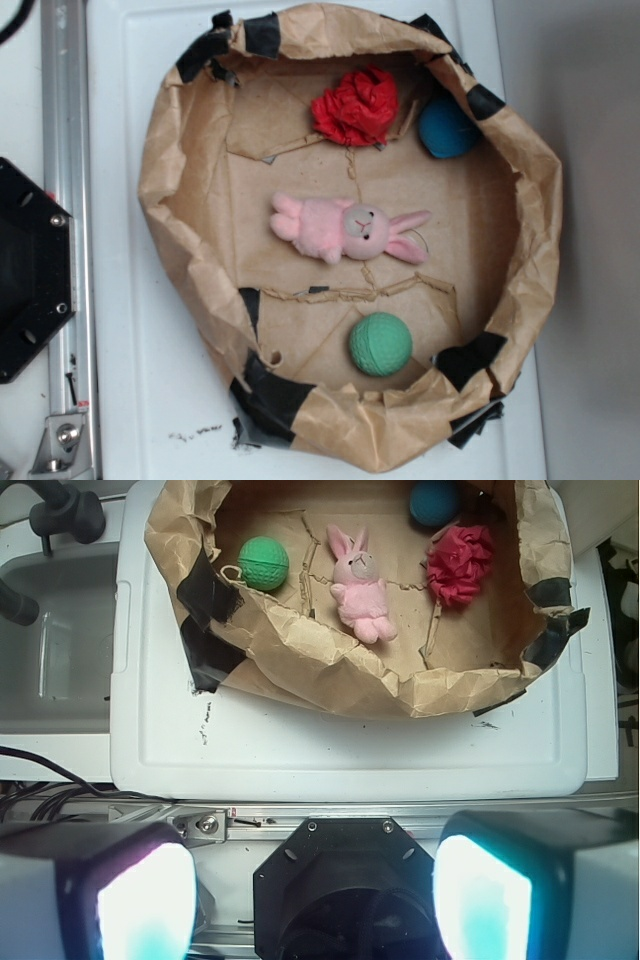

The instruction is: Grab the blue ball.

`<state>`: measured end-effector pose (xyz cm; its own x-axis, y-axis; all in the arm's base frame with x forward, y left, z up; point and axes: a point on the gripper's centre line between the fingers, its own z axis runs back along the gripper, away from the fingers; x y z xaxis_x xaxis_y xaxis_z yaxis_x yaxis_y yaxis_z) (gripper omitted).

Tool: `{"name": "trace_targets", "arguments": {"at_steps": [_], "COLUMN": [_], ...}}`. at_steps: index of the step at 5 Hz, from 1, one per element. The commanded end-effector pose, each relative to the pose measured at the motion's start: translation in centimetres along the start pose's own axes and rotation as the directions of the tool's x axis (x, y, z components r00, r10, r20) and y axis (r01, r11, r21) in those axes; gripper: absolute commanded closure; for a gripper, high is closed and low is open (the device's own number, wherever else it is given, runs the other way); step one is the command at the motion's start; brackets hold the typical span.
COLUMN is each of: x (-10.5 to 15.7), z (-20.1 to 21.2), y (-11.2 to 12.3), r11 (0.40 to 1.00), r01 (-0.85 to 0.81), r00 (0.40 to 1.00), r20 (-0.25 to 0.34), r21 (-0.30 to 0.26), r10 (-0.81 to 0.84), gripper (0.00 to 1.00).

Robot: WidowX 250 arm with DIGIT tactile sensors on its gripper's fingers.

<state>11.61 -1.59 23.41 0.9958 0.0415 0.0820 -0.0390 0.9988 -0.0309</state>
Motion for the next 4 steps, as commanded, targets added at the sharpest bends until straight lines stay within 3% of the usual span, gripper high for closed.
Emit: {"name": "trace_targets", "arguments": {"at_steps": [1,2,3,4], "x": [0.0,4.1,7.3,12.3], "z": [0.0,-4.3,-6.4,-8.7], "y": [0.0,3.6,4.1,5.4], "r11": [1.0,1.0,1.0,0.997], "r01": [0.0,-0.016,-0.012,-0.052], "r00": [1.0,0.975,0.96,0.927], "r20": [0.0,0.224,0.281,0.369], "r21": [0.0,0.015,0.014,-0.052], "r10": [0.0,0.012,0.008,0.068], "gripper": [0.0,0.0,0.0,0.0]}}
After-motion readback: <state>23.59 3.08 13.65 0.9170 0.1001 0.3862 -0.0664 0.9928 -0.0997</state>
